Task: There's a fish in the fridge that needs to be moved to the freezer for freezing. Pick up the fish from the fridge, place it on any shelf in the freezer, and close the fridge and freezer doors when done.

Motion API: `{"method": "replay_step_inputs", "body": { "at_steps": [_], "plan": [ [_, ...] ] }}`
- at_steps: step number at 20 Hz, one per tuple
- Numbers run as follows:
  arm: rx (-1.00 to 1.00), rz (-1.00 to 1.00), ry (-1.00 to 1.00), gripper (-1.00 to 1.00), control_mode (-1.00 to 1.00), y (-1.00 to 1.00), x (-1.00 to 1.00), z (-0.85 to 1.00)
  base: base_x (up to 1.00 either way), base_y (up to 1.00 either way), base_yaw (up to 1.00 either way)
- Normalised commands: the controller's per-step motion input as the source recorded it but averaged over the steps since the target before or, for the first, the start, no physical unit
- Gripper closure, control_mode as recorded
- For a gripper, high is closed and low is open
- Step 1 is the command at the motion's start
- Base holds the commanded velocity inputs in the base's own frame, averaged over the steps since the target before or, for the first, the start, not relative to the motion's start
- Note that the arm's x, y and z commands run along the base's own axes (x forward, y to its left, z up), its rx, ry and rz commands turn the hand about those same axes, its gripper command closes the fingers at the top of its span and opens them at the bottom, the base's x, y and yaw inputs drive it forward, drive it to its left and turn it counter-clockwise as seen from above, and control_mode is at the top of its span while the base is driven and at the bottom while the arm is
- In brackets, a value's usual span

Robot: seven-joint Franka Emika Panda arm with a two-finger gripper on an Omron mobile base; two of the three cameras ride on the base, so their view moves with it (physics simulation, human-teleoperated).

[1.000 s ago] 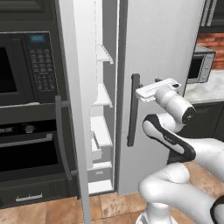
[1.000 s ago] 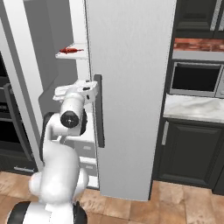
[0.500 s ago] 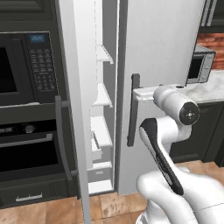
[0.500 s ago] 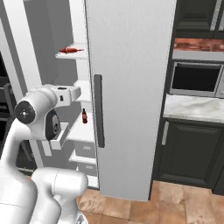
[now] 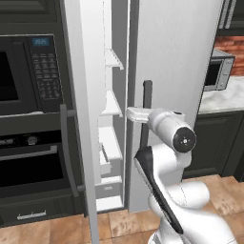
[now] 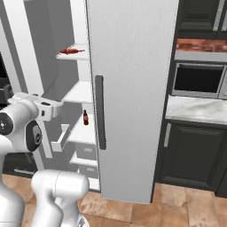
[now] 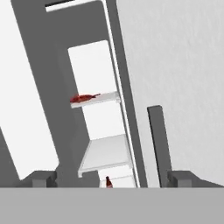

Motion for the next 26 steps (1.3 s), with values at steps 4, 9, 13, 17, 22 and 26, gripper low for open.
{"method": "replay_step_inputs", "body": {
  "at_steps": [4,9,13,17,22,26],
  "plan": [
    [0.2,-0.04,-0.07,-1.0,-1.0,0.84,-0.1,-0.51,0.0,0.0,0.0],
    [0.07,-0.05,-0.01,-1.0,-1.0,0.72,-0.15,-0.27,0.0,0.0,0.0],
    [0.0,-0.07,-0.03,-1.0,-1.0,0.64,-0.09,-0.23,0.0,0.0,0.0],
    [0.0,-0.1,-0.05,-1.0,-1.0,0.59,-0.23,-0.05,0.0,0.0,0.0],
    [-0.01,-0.14,0.0,-1.0,-1.0,0.64,-0.18,-0.19,0.0,0.0,0.0],
    [0.0,-0.15,0.0,-1.0,-1.0,0.7,-0.02,-0.37,0.0,0.0,0.0]
  ]
}}
